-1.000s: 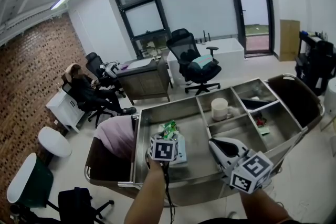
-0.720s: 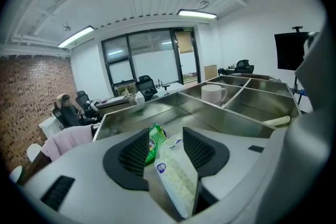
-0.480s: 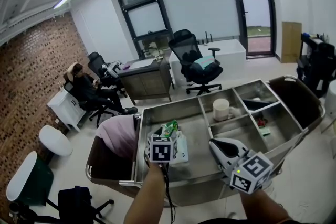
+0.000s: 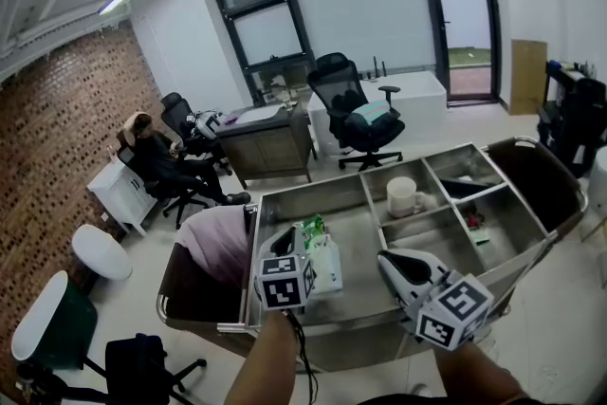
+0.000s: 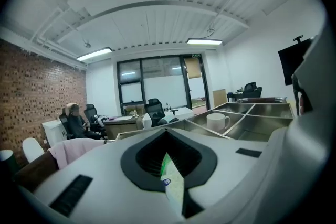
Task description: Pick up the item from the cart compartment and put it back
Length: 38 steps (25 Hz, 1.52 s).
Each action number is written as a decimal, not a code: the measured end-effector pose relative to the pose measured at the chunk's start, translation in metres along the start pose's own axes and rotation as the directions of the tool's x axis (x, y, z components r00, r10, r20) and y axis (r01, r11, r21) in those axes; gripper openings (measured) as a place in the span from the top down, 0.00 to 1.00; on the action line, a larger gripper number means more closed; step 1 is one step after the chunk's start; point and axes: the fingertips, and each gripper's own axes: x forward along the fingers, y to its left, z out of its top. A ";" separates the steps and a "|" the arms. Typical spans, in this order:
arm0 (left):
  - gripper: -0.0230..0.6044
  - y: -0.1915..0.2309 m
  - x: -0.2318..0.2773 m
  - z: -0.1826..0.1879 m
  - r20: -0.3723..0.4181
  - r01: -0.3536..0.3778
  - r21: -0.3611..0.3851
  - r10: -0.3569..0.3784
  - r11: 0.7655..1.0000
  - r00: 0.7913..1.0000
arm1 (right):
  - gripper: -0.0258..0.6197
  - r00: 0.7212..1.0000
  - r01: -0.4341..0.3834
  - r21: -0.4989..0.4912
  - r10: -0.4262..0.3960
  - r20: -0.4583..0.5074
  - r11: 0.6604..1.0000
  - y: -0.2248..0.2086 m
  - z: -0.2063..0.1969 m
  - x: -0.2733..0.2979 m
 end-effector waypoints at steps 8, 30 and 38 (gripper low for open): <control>0.96 0.008 -0.031 0.015 0.096 0.001 -0.068 0.006 0.998 0.995 | 0.94 1.000 -0.011 -0.007 0.011 -0.004 1.000 0.006 0.001 0.002; 0.96 -0.018 -0.146 0.024 0.306 0.044 -0.074 -0.019 0.996 0.952 | 0.94 0.999 -0.035 -0.008 0.035 -0.014 0.999 0.016 -0.003 0.003; 0.96 -0.017 -0.160 0.024 0.312 0.032 -0.080 -0.006 0.996 0.950 | 0.94 0.999 -0.033 -0.017 0.032 -0.020 0.999 0.016 -0.007 0.001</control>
